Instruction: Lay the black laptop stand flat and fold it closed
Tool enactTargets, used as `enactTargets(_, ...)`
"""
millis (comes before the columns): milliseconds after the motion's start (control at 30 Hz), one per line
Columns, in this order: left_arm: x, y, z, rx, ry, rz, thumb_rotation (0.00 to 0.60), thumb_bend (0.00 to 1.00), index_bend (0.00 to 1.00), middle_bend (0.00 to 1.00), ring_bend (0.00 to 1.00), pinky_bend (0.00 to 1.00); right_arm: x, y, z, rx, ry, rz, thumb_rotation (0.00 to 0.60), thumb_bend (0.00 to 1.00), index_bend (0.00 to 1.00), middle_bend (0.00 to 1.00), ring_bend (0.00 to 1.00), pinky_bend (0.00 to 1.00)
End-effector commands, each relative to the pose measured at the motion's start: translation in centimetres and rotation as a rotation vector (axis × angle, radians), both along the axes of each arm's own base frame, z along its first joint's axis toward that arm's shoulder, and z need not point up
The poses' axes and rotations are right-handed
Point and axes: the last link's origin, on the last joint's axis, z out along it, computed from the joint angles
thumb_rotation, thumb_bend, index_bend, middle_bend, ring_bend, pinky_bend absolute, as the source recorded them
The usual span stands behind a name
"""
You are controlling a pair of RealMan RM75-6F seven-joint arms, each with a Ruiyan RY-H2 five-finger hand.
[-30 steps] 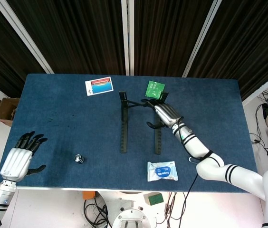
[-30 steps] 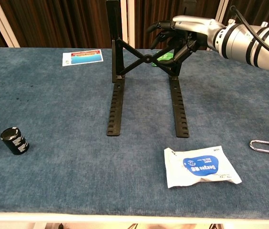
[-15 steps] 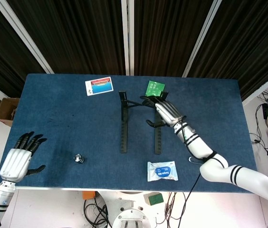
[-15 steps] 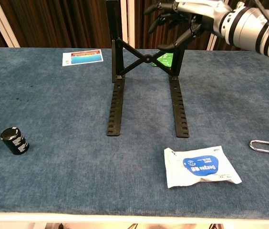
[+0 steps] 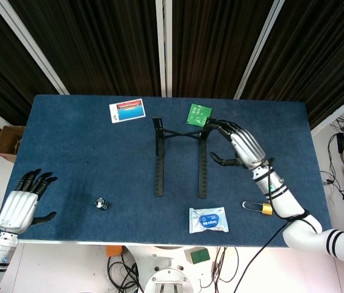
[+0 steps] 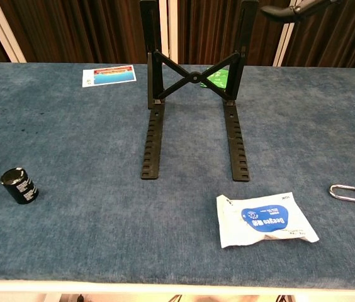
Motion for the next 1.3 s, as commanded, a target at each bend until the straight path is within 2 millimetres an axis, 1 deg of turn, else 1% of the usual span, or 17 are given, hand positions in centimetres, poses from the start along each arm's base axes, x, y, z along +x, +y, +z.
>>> enactTargets(33,0.1,0.1,-0.1,-0.002,0.001,-0.001,0.6,0.09,0.18,0.15,0.04,0.1,0.0,1.1,-2.5,0.255,0.018,-0.021,0.6,0.32,0.25,0.33,0.2,0.3)
enactTargets(167,0.3,0.0,-0.1,-0.002,0.007,-0.002,0.6,0.09,0.18,0.15,0.04,0.1,2.5,0.5,-5.7,0.346,0.025,0.021,0.6,0.32,0.25,0.33,0.2,0.3)
enactTargets(200,0.3,-0.1,0.0,-0.001,0.008,-0.001,0.6,0.09,0.18,0.15,0.04,0.1,3.4,0.1,-6.9,0.368,0.025,0.028,0.6,0.32,0.25,0.33,0.2,0.3)
enactTargets(400,0.4,-0.3,0.2,0.008,0.013,0.006,0.6,0.09,0.18,0.15,0.04,0.1,7.5,-1.9,-12.8,0.482,-0.015,-0.003,0.6,0.33,0.25,0.33,0.2,0.27)
enactTargets(500,0.3,-0.5,0.2,0.008,0.016,0.013,0.6,0.09,0.18,0.15,0.04,0.1,8.6,-3.0,-15.1,0.497,-0.009,-0.032,0.6,0.33,0.25,0.33,0.2,0.26)
enactTargets(567,0.3,-0.6,0.3,0.011,0.017,0.018,0.6,0.09,0.18,0.15,0.04,0.1,9.0,-3.8,-16.1,0.497,-0.01,-0.057,0.6,0.33,0.25,0.33,0.19,0.25)
enactTargets(700,-0.1,-0.8,0.6,0.02,0.017,0.034,0.6,0.09,0.18,0.15,0.04,0.1,9.7,-5.3,-17.8,0.486,-0.038,-0.116,0.6,0.34,0.25,0.33,0.19,0.25)
enactTargets(800,-0.1,-0.7,0.6,0.021,0.017,0.034,0.6,0.09,0.18,0.15,0.04,0.1,10.4,-6.2,-18.8,0.475,-0.042,-0.138,0.6,0.34,0.25,0.33,0.18,0.25)
enactTargets(933,-0.2,-0.7,0.6,0.02,0.018,0.033,0.6,0.09,0.18,0.15,0.04,0.1,11.2,-7.0,-19.5,0.451,-0.043,-0.154,0.6,0.34,0.25,0.32,0.16,0.23)
enactTargets(1000,-0.3,-0.7,0.6,0.021,0.016,0.034,0.6,0.09,0.18,0.15,0.04,0.1,11.5,-7.5,-19.7,0.436,-0.045,-0.169,0.6,0.34,0.23,0.32,0.14,0.21)
enactTargets(1100,-0.3,-0.7,0.6,0.021,0.014,0.031,0.6,0.09,0.18,0.15,0.04,0.1,11.5,-8.1,-20.1,0.42,-0.044,-0.2,0.6,0.34,0.18,0.29,0.11,0.19)
enactTargets(1200,-0.5,-0.8,0.6,0.018,0.015,0.032,0.6,0.09,0.18,0.15,0.04,0.1,11.2,-8.6,-20.2,0.405,-0.04,-0.236,0.6,0.34,0.12,0.26,0.09,0.18)
enactTargets(1300,-0.8,-0.9,0.8,0.024,0.011,0.038,0.6,0.09,0.18,0.15,0.04,0.1,10.7,-8.8,-20.1,0.411,-0.029,-0.255,0.6,0.34,0.09,0.25,0.08,0.16)
